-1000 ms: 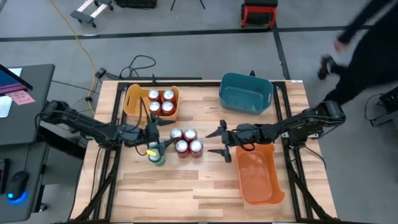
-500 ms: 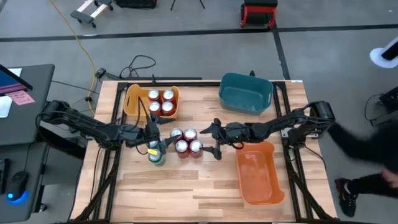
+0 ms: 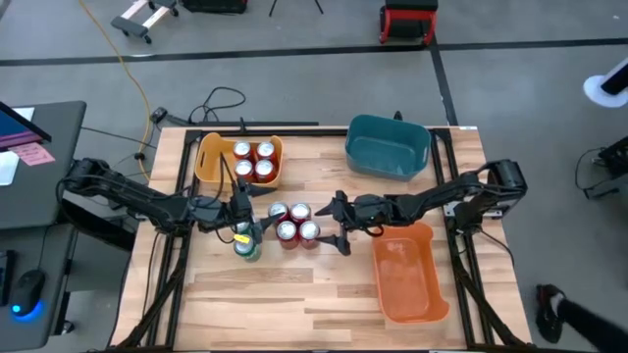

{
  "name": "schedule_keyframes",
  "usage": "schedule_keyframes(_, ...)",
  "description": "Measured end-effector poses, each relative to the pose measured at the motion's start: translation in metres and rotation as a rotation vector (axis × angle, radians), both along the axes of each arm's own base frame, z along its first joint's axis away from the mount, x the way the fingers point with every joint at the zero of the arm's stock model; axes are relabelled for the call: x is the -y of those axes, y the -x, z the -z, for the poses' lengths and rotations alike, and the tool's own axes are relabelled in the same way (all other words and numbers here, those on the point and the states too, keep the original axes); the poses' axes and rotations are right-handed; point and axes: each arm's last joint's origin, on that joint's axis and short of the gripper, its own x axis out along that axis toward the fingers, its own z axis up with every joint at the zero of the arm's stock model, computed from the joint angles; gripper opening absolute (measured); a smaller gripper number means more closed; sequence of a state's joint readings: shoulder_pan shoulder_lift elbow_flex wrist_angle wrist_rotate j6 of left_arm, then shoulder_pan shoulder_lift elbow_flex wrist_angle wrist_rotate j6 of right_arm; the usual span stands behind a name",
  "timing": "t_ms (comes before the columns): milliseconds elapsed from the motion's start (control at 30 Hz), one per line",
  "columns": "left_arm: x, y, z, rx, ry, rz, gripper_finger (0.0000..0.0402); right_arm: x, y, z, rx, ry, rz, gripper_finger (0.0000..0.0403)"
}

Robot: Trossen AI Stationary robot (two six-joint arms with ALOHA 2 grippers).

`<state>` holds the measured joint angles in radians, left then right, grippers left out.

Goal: Sort soda cans
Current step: Put the bottom right red soda can into the blue bin

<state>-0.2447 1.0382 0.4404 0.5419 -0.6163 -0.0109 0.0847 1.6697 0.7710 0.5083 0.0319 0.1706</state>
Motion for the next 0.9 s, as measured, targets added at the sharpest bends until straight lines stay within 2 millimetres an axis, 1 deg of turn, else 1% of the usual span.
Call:
schedule_keyframes(133, 0.0, 0.0, 0.001, -0.01, 0.003, 0.0, 0.0346, -0.006, -0.011, 0.006, -0.013, -0.005, -0.016, 0.04)
schedule_keyframes(267, 0.0, 0.0, 0.001, -0.009, 0.007, -0.001, 0.0346, -0.004, -0.018, 0.017, -0.051, 0.002, 0.0, 0.04)
schedule_keyframes(600, 0.0, 0.0, 0.002, -0.013, 0.007, -0.001, 0.0346, 0.003, -0.018, 0.02, -0.077, 0.021, 0.06, 0.04)
schedule_keyframes(700, 0.0, 0.0, 0.001, -0.003, 0.01, -0.001, 0.0346, 0.003, -0.02, 0.017, -0.06, 0.028, 0.076, 0.04)
schedule_keyframes(900, 0.0, 0.0, 0.001, -0.005, 0.006, -0.002, 0.0346, 0.003, -0.021, 0.018, -0.11, 0.037, 0.074, 0.04)
